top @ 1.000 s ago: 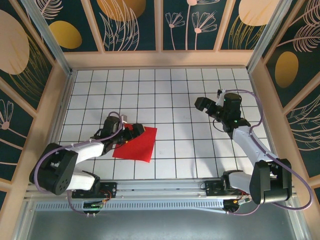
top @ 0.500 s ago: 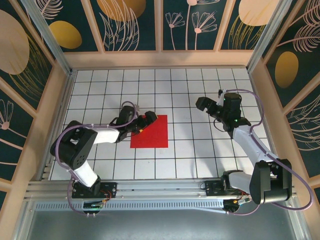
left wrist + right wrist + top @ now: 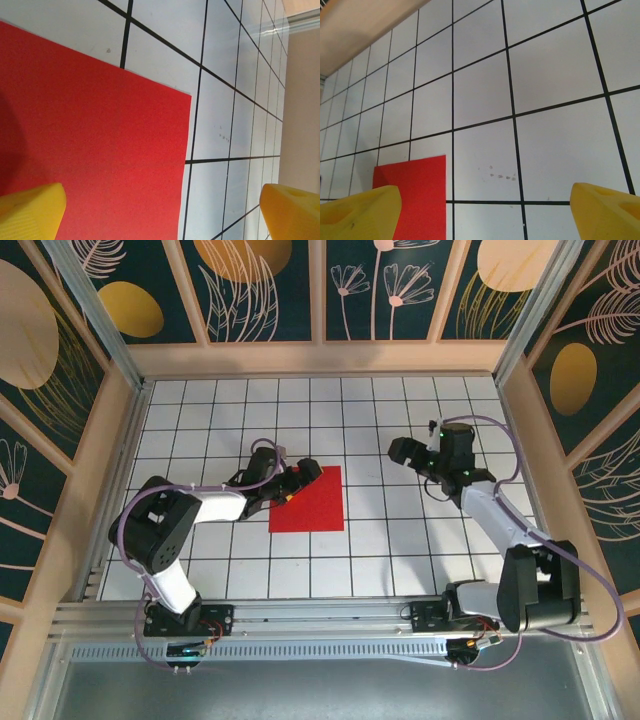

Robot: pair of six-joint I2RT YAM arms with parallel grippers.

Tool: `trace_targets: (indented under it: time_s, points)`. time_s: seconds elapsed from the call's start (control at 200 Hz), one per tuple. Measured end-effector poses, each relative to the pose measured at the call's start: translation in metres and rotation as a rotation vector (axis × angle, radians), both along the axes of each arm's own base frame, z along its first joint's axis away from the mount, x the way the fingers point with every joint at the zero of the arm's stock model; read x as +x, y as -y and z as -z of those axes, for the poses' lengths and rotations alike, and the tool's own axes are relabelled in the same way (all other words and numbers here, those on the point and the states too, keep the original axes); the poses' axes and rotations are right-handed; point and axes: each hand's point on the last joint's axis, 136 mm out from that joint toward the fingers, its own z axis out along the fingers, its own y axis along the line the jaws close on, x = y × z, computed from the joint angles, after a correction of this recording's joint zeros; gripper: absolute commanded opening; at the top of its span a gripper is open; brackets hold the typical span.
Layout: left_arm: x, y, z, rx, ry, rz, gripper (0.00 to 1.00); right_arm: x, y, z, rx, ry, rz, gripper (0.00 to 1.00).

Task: Fold a paper plane with a square sheet of paper (fold left side to right side)
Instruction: Pick up the square sheet of paper from the center of the table.

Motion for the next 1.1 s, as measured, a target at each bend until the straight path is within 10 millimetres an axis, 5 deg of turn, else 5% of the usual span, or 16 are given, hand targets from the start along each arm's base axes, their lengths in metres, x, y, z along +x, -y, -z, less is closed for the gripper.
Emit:
trace_targets:
  time_s: [0.24, 0.365, 0.555, 0.736, 1.101]
  points:
    - [-0.002, -0.017, -0.061, 0.028, 0.135, -0.032, 0.98, 0.014, -0.042, 0.011, -0.092, -0.04, -0.1, 0.93]
    - [-0.015, -0.033, -0.078, 0.038, 0.19, -0.052, 0.87, 0.023, -0.073, 0.019, -0.156, -0.055, -0.165, 0.93]
    - [-0.041, -0.053, -0.041, 0.11, 0.117, -0.054, 0.6, 0.031, -0.122, 0.041, -0.264, -0.088, -0.263, 0.94]
    - [-0.052, -0.051, -0.01, 0.147, 0.04, -0.001, 0.42, 0.026, -0.162, 0.067, -0.336, -0.125, -0.345, 0.94]
    - [-0.06, -0.049, 0.022, 0.191, -0.033, 0.053, 0.3, 0.016, -0.19, 0.101, -0.396, -0.184, -0.408, 0.95]
